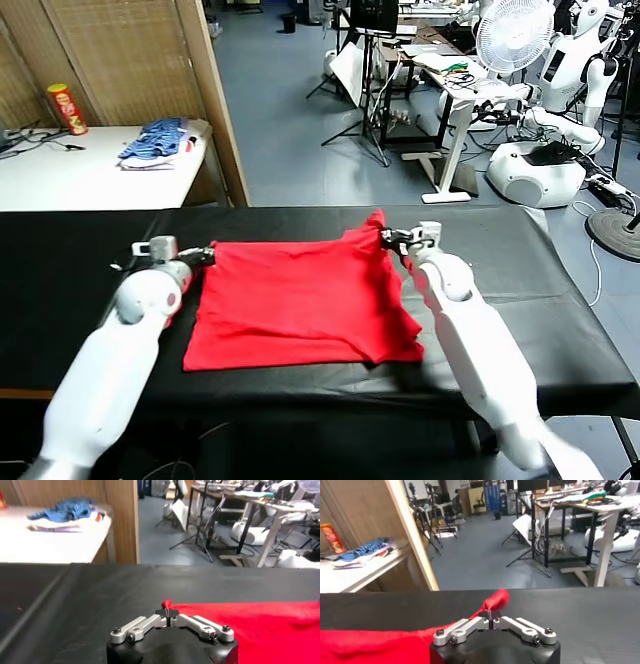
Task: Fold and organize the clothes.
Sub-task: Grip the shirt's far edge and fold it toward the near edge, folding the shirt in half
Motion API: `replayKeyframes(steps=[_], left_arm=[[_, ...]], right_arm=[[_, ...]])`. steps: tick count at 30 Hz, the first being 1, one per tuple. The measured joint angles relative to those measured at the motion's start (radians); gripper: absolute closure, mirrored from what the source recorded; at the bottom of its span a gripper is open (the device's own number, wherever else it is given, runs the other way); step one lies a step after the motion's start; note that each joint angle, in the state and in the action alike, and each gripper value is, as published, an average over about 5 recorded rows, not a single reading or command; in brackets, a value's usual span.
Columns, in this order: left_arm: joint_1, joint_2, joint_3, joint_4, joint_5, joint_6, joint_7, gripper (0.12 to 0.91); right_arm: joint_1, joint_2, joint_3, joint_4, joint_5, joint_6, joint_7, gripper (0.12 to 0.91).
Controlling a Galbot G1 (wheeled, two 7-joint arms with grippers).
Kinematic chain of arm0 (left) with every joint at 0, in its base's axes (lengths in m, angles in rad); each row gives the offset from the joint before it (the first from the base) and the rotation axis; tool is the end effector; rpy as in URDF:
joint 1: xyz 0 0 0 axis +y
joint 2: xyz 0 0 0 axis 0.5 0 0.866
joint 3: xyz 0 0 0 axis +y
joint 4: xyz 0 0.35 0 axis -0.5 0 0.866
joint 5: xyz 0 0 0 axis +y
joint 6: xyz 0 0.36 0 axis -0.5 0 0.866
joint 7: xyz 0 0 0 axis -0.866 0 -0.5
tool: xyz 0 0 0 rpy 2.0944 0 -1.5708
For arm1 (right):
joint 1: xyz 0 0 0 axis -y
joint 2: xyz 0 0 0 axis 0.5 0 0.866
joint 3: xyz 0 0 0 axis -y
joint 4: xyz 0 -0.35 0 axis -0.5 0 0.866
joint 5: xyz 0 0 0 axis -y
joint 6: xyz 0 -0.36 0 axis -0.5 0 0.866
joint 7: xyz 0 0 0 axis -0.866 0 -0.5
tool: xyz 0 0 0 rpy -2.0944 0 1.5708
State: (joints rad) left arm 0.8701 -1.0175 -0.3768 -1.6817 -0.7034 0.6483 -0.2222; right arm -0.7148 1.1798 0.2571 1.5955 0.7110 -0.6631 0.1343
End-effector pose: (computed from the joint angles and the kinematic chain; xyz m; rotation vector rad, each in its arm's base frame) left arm 0.3997 0.1185 -0.2245 -0.0215 -2.6719 0.0264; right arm 0.4429 -0.0424 -0.2190 0.3221 -2.6630 -0.1881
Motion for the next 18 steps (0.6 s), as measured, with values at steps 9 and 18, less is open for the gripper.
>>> replayKeyframes(steps=[9,18], left_arm=[[0.167,0.029,-0.074,-0.153,0.016,0.025,-0.028,0.904],[0.309,0.013,-0.125,-0.293,0.081,0.040,-0.037,0.904]], right_arm=[[-0.125,-0.083,0.023,0.170,0.038,-0.072,0.024,0.903],[-0.231,-0.136,0.030,0.308,-0.033,-0.073,0.021,0.903]])
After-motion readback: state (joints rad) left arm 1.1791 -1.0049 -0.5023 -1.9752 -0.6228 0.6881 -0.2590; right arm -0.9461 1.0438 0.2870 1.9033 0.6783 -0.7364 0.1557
